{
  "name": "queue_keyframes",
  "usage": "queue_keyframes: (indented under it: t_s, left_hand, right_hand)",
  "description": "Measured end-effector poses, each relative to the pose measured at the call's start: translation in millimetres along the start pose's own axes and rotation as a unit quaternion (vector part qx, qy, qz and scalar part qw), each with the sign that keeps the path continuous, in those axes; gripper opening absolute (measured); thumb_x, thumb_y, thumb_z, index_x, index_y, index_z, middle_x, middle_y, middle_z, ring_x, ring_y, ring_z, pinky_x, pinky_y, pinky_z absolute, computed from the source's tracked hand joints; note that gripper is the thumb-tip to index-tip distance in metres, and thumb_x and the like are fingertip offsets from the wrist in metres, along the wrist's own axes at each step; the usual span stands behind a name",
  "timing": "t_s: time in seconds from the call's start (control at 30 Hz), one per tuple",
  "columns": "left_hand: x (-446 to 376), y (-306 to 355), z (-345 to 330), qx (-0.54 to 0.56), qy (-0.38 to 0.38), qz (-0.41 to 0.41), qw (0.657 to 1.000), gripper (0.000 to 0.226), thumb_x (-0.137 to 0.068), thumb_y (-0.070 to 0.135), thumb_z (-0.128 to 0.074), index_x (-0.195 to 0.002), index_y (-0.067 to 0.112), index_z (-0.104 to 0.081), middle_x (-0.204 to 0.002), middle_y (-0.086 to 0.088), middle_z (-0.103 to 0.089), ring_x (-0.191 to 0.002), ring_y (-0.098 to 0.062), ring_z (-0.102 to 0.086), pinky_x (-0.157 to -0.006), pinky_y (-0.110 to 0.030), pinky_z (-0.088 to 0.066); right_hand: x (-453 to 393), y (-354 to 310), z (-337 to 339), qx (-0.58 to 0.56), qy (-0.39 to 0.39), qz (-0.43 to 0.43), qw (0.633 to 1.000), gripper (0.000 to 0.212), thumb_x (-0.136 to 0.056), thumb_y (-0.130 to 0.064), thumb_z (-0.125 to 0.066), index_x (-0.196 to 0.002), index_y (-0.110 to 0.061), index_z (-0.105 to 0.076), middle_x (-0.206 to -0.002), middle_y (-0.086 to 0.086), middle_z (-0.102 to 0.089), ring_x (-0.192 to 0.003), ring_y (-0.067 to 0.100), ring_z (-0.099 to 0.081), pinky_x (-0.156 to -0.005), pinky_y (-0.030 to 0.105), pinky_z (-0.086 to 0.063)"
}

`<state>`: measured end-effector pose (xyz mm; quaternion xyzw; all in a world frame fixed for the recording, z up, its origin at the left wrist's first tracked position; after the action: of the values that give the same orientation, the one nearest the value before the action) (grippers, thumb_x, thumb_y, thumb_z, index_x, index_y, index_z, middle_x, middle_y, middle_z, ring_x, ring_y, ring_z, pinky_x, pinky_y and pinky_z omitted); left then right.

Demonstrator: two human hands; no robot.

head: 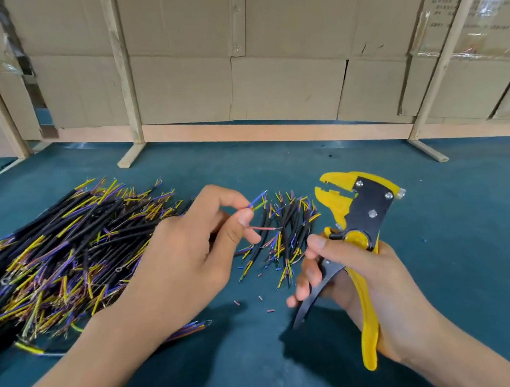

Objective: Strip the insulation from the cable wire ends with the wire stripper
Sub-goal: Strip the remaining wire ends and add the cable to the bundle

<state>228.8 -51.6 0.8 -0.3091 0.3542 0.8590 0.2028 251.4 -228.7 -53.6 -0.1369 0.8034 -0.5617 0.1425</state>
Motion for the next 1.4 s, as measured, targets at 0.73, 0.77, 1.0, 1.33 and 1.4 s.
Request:
queue_keyframes:
  t_s: [0.73, 0.77, 1.0, 1.33, 1.4]
  left_hand:
    - [8, 15, -28, -0.072, -0.077, -0.097, 0.99, 0.017, -0.099, 0.022, -0.054, -0.107, 0.014, -0.066, -0.086, 0.001, -0.068, -0.075, -0.023, -0.065, -0.062, -0.039, -0.055]
    - [8, 14, -28, -0.064, -0.071, -0.096, 0.991, 0.017, -0.098, 0.021, -0.055, -0.106, 0.013, -0.067, -0.088, 0.002, -0.068, -0.077, -0.022, -0.065, -0.063, -0.038, -0.055]
    - [6, 2, -28, -0.023, -0.03, -0.062, 0.997, 0.024, -0.097, 0.027, -0.057, -0.105, 0.009, -0.071, -0.096, 0.009, -0.066, -0.083, -0.015, -0.062, -0.08, -0.025, -0.051]
    - [12, -24, -28, -0.064, 0.038, -0.004, 0.997, 0.014, -0.092, 0.02, -0.065, -0.101, 0.01, -0.07, -0.089, 0.001, -0.067, -0.079, -0.023, -0.062, -0.076, -0.033, -0.048]
    - [9, -24, -29, -0.058, 0.028, 0.003, 0.998, 0.013, -0.091, 0.022, -0.067, -0.097, 0.011, -0.07, -0.084, 0.008, -0.061, -0.076, -0.018, -0.056, -0.072, -0.032, -0.046]
  right_hand:
    - [-3, -9, 25, 0.108, 0.047, 0.106, 0.987, 0.019, -0.084, -0.025, -0.078, -0.086, -0.006, -0.073, -0.065, 0.014, -0.062, -0.061, 0.034, -0.063, -0.072, 0.062, -0.059]
    - [-3, -8, 25, 0.115, 0.052, 0.107, 0.986, 0.015, -0.085, -0.022, -0.077, -0.085, -0.007, -0.073, -0.064, 0.014, -0.062, -0.06, 0.033, -0.063, -0.071, 0.061, -0.059]
    - [-10, -3, 22, 0.127, 0.06, 0.058, 0.988, 0.005, -0.084, -0.016, -0.073, -0.08, -0.014, -0.074, -0.064, 0.013, -0.064, -0.061, 0.032, -0.062, -0.072, 0.048, -0.058]
    - [-37, 29, -6, -0.056, 0.006, -0.095, 0.994, 0.011, -0.09, -0.001, -0.064, -0.08, 0.0, -0.067, -0.071, 0.018, -0.055, -0.06, 0.032, -0.057, -0.07, 0.055, -0.057]
    - [-43, 33, -10, -0.06, 0.002, -0.102, 0.993, 0.008, -0.085, -0.003, -0.068, -0.08, 0.003, -0.067, -0.072, 0.019, -0.056, -0.061, 0.033, -0.059, -0.071, 0.055, -0.057]
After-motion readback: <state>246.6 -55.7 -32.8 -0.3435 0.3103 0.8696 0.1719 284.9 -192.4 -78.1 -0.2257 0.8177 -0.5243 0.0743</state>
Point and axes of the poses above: each hand's wrist, its own x-axis away from the middle knuckle, its own z-axis out of the back of the hand, y = z × x, the point moved 7 cm from there along -x, towards the middle knuckle
